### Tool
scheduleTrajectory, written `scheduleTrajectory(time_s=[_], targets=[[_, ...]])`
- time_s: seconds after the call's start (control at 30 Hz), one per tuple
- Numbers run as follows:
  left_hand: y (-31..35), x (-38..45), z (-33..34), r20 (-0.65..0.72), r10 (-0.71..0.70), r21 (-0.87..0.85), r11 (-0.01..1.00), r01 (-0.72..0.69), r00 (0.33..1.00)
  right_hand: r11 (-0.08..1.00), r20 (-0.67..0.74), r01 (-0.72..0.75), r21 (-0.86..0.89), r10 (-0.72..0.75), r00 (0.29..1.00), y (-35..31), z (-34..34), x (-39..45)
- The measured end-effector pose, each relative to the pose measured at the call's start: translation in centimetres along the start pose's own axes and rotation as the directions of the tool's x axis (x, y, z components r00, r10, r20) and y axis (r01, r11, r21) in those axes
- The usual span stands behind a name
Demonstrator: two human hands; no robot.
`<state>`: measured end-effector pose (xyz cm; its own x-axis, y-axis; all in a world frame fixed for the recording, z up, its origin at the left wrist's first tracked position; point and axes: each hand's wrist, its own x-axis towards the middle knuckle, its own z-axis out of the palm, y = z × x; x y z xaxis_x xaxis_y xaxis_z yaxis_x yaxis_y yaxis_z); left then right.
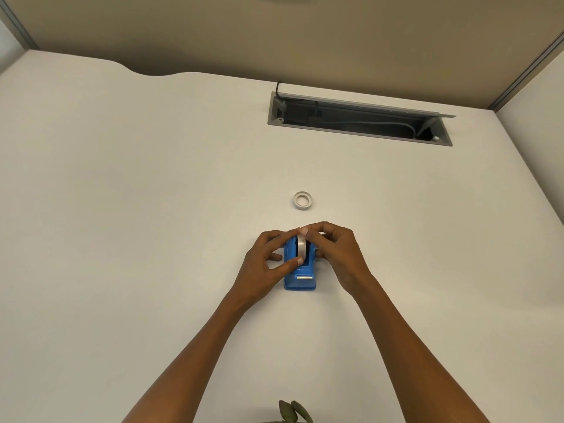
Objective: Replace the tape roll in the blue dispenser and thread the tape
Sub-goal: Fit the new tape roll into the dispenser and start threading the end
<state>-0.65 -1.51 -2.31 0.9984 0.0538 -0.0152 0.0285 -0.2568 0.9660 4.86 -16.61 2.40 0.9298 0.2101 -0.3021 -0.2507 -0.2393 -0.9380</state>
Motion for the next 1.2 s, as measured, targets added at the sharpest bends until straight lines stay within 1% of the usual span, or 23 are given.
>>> scheduleTrajectory(time_s=[0.1, 0.17, 0.33, 0.57, 0.83, 0.93, 1.03, 1.1, 1.2], targets=[[-0.1, 0.0, 0.0, -0.002, 0.01, 0.007, 1.0, -0.01, 1.0, 0.997, 0.049, 0.042, -0.063, -0.039, 0.998, 0.1, -0.3, -0.2], [-0.1, 0.0, 0.0, -0.003, 0.014, 0.005, 1.0, -0.014, 1.0, 0.996, 0.052, 0.049, -0.078, -0.045, 0.998, 0.1, -0.3, -0.2], [0.1, 0.1, -0.1, 0.009, 0.012, -0.006, 1.0, -0.012, 1.0, 1.0, 0.034, -0.023, 0.007, 0.023, 0.999, -0.4, 0.1, 0.2], [0.1, 0.0, -0.1, 0.013, -0.001, -0.014, 1.0, 0.001, 1.0, 0.996, 0.018, -0.062, 0.066, 0.061, 0.998, -0.6, 0.4, 0.5], [0.1, 0.1, -0.1, 0.006, -0.013, -0.018, 1.0, 0.013, 1.0, 0.997, -0.011, -0.054, 0.063, 0.055, 0.998, -0.3, 0.5, 0.7], [0.1, 0.1, -0.1, 0.007, -0.014, -0.017, 1.0, 0.014, 1.0, 0.996, 0.039, -0.034, 0.077, 0.031, 0.999, -0.1, 0.0, 0.5], [0.1, 0.1, -0.1, 0.007, -0.019, -0.021, 1.0, 0.019, 1.0, 1.0, 0.115, 0.007, 0.028, -0.011, 0.993, 0.2, -0.6, 0.3], [0.3, 0.0, -0.1, 0.008, -0.021, -0.026, 0.999, 0.021, 1.0, 1.0, 0.116, 0.024, 0.008, -0.025, 0.993, 0.4, -0.6, 0.4], [0.4, 0.0, -0.2, 0.013, -0.029, -0.045, 0.999, 0.03, 0.999, 0.999, 0.115, 0.036, 0.025, -0.039, 0.993, 0.5, -0.6, 0.4]])
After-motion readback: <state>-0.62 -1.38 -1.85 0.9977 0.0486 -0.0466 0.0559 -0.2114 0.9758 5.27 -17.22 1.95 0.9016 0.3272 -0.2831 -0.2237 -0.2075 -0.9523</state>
